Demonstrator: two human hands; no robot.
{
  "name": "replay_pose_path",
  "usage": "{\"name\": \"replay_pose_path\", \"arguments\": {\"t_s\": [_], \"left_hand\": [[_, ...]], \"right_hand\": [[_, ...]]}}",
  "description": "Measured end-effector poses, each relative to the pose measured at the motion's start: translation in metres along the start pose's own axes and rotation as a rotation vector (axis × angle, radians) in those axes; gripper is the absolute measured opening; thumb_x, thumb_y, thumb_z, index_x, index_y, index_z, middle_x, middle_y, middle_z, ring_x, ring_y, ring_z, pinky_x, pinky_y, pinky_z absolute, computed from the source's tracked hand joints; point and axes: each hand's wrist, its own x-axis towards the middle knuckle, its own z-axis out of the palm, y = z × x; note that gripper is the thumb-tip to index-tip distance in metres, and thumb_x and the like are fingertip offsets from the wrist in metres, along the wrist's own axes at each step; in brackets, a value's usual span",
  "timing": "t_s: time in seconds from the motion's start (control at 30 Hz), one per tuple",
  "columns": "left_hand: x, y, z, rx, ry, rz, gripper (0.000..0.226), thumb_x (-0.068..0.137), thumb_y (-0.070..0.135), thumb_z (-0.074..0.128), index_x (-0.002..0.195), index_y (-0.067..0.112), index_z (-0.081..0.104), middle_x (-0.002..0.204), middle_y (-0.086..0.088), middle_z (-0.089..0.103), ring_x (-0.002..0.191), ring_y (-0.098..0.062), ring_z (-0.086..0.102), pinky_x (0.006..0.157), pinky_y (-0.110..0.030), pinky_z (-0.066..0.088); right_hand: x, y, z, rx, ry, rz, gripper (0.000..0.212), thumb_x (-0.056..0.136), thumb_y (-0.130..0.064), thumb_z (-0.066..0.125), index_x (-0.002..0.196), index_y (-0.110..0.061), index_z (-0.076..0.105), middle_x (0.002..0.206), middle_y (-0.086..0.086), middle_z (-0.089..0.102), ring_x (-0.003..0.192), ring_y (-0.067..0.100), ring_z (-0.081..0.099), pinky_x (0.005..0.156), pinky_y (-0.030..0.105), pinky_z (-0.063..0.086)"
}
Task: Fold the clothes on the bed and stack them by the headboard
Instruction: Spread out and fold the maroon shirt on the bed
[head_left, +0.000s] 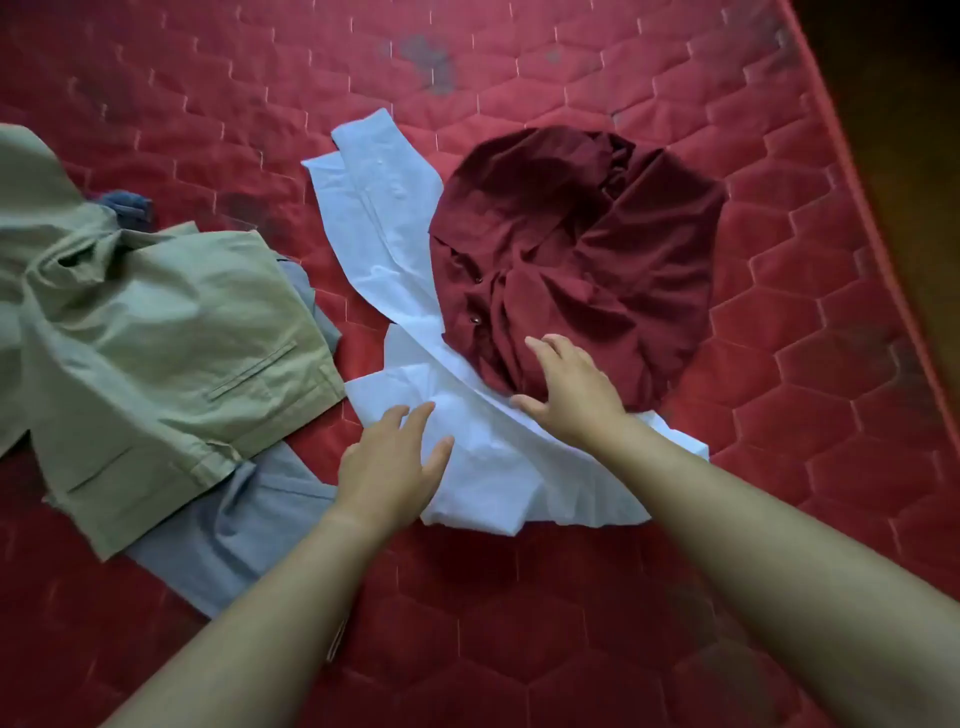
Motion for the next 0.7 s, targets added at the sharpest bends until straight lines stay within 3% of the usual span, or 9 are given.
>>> {"name": "replay_pose_path", "arguments": {"t_s": [0.1,0.2,0.27,0.37,0.43,0.5,0.57,0.63,0.7], "left_hand": [[0.022,-0.008,0.008,-0.043,0.024,0.001,0.055,0.093,0.050,0.038,0.143,0.026,0.032,0.146,0.000,0.035,0.129,-0.023,0.040,0.096,-0.044,0.042],[0.042,-0.007,0.013,-0.091,0.040,0.022,0.054,0.094,0.048,0.039,0.142,0.024,0.034,0.145,0.002,0.037,0.128,-0.021,0.040,0.096,-0.042,0.043],[0.056,-0.003,0.013,-0.124,0.062,0.033,0.053,0.094,0.046,0.041,0.141,0.023,0.034,0.144,0.002,0.038,0.127,-0.021,0.041,0.097,-0.041,0.042],[0.077,0.009,0.016,-0.184,0.107,0.052,0.050,0.094,0.044,0.042,0.139,0.023,0.037,0.139,0.001,0.043,0.122,-0.019,0.045,0.091,-0.037,0.044],[0.091,0.017,0.020,-0.209,0.172,0.058,0.048,0.092,0.045,0.044,0.135,0.023,0.042,0.132,0.001,0.048,0.117,-0.018,0.048,0.081,-0.031,0.043],[0.105,0.026,0.025,-0.203,0.215,0.027,0.050,0.090,0.050,0.045,0.132,0.022,0.045,0.126,0.001,0.051,0.113,-0.019,0.050,0.076,-0.031,0.042],[0.116,0.036,0.031,-0.225,0.184,-0.057,0.054,0.088,0.054,0.048,0.131,0.020,0.045,0.120,-0.001,0.053,0.111,-0.022,0.051,0.078,-0.033,0.043],[0.122,0.044,0.038,-0.303,0.157,-0.132,0.047,0.089,0.046,0.054,0.128,0.021,0.047,0.109,0.000,0.057,0.106,-0.024,0.055,0.074,-0.031,0.040],[0.122,0.046,0.041,-0.400,0.200,-0.160,0.033,0.090,0.034,0.057,0.120,0.022,0.053,0.096,0.002,0.062,0.095,-0.022,0.059,0.070,-0.027,0.037]], "right_hand": [[0.018,0.004,0.014,0.061,0.020,0.004,0.062,0.084,-0.026,0.063,0.141,-0.025,0.037,0.134,0.005,0.044,0.117,0.027,0.048,0.090,0.038,0.044],[0.007,0.022,0.023,0.159,0.145,0.019,0.037,0.083,-0.009,0.060,0.118,-0.020,0.062,0.104,0.005,0.061,0.095,0.028,0.060,0.077,0.037,0.047],[-0.010,0.037,0.025,0.191,0.223,0.015,0.029,0.081,-0.008,0.063,0.108,-0.018,0.067,0.095,0.002,0.064,0.086,0.025,0.062,0.071,0.034,0.047],[-0.024,0.054,0.021,0.173,0.158,-0.055,0.031,0.081,-0.024,0.068,0.112,-0.021,0.064,0.098,-0.004,0.059,0.087,0.019,0.061,0.070,0.025,0.046],[-0.011,0.064,0.014,0.131,0.206,-0.066,0.045,0.079,-0.036,0.069,0.121,-0.020,0.060,0.116,0.002,0.054,0.104,0.023,0.055,0.084,0.034,0.048],[0.014,0.074,0.008,0.079,0.268,0.039,0.062,0.077,-0.044,0.069,0.132,-0.022,0.051,0.138,0.007,0.041,0.126,0.030,0.039,0.100,0.048,0.039],[0.036,0.084,0.008,0.047,0.173,0.163,0.073,0.077,-0.045,0.069,0.141,-0.028,0.039,0.149,0.004,0.027,0.136,0.029,0.025,0.107,0.049,0.029],[0.042,0.097,0.017,0.104,0.100,0.170,0.061,0.079,-0.029,0.072,0.135,-0.023,0.049,0.139,0.010,0.044,0.128,0.030,0.041,0.102,0.036,0.034],[0.031,0.107,0.024,0.168,0.169,0.123,0.037,0.076,-0.006,0.071,0.112,-0.012,0.067,0.105,0.011,0.064,0.098,0.032,0.061,0.082,0.030,0.042]]}}
